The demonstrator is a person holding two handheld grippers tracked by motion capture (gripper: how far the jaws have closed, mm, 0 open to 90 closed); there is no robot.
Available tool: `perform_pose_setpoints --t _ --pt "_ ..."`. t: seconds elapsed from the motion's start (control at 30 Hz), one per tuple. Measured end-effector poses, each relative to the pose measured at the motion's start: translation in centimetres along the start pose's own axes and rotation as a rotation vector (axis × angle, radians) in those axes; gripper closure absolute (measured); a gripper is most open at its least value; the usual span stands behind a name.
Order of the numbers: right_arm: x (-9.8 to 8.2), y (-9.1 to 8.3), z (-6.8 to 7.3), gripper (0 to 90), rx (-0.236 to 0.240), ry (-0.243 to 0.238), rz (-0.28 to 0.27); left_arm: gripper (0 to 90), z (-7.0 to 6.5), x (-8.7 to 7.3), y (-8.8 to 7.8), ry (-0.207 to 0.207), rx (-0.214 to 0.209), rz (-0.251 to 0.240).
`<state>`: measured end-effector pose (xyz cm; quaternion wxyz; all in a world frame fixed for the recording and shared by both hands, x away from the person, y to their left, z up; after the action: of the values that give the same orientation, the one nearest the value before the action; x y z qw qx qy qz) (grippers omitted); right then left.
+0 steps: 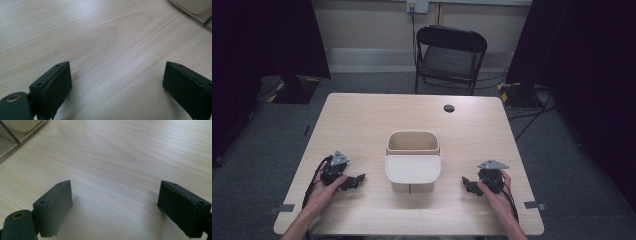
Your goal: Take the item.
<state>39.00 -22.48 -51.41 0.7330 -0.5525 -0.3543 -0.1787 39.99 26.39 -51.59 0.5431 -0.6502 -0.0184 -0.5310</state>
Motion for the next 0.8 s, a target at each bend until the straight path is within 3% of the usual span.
perform_pose_setpoints --t 0.37,0.8 --pt "0.05 -0.01 0.07 12.4 -0.006 0.009 -0.001 8.1 -0.01 0.0 0.01 -0.001 0.0 -0.002" --pt "0.22 -0.45 0.32 14.8 0.036 0.024 -0.01 8.1 -0.01 0.0 0.02 -0.001 0.0 -0.002"
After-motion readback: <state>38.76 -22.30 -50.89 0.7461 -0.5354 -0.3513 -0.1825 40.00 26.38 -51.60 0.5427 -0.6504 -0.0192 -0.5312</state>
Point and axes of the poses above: each handheld gripper's, and its own axes: y roughly forward along the jaws, x roughly out of its top, z roughly to its left, the point moved 2 cm from there along y, roughly forward along the jaws, and after that the axes turned 12 degrees about y, right-handed, at the moved point
